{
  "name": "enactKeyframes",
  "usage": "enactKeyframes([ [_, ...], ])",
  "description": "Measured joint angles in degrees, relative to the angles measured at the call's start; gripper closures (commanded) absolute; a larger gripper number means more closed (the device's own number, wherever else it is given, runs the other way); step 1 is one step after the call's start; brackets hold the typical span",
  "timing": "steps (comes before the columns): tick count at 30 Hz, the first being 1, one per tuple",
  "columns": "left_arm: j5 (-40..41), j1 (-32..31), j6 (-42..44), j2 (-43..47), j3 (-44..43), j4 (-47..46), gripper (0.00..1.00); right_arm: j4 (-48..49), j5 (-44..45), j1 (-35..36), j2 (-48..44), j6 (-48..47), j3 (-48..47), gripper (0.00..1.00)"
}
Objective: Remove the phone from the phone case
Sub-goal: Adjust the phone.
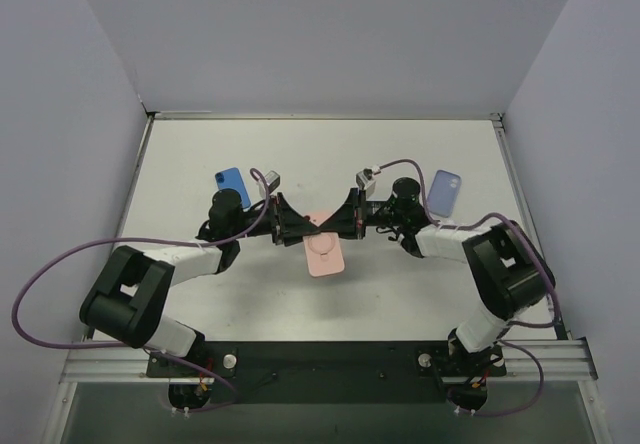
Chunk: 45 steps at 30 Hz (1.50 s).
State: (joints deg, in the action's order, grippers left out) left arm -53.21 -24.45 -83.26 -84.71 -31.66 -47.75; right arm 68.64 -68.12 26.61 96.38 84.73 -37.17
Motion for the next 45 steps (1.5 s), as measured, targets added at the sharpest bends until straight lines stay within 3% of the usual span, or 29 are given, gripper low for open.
enactKeyframes([
  [1,-0.31,-0.02,0.13,0.22,0.0,0.15,0.98,-4.63,0.9,0.0,-2.01,-4.26,-0.11,1.0],
  [3,-0.87,0.04,0.63,0.9,-0.09,0.85,0.77,-16.72,3.28,0.2,-6.91,-13.9,-1.44,1.0],
  [4,-0.96,0.02,1.03,1.31,-0.26,1.05,0.72,-22.23,4.15,0.44,-8.63,-18.18,-2.71,1.0],
  [8,-1.77,0.2,2.1,2.89,-2.12,0.98,0.71,-42.12,6.19,1.16,-12.96,-33.66,-11.02,1.0],
  [12,-2.21,0.17,1.05,2.56,-2.51,-1.07,0.72,-49.07,6.16,1.57,-13.25,-40.11,-14.34,1.0],
  [14,-2.78,0.17,-1.01,1.16,-2.27,-3.98,0.71,-50.23,6.12,1.6,-13.27,-41.66,-14.73,1.0],
  [19,-2.97,0.33,-9.16,-3.89,-0.35,-15.5,0.53,-51.28,6.45,1.6,-13.25,-42.86,-14.75,1.0],
  [21,-1.81,0.63,-12.37,-5.2,0.04,-17.38,0.44,-51.54,6.29,1.75,-13.22,-43.47,-14.64,1.0],
  [24,0.66,2.23,-15.5,-5.77,0.42,-19.1,0.39,-52.76,6.23,2.29,-13.22,-44.87,-13.68,1.0],
  [28,2.4,2.93,-16.11,-5.57,0.63,-19.74,0.45,-53.44,5.81,2.36,-13.14,-45.81,-13.09,1.0],
  [35,2.6,3.19,-13.53,-2.73,0.7,-19.56,0.43,-51.08,3.96,2.36,-13.16,-44.48,-13.07,1.0],
  [45,2.43,3.58,-10.34,-0.22,0.7,-18.71,0.51,-33.2,0.11,2.38,-10.16,-27.87,-9.44,1.0],
])
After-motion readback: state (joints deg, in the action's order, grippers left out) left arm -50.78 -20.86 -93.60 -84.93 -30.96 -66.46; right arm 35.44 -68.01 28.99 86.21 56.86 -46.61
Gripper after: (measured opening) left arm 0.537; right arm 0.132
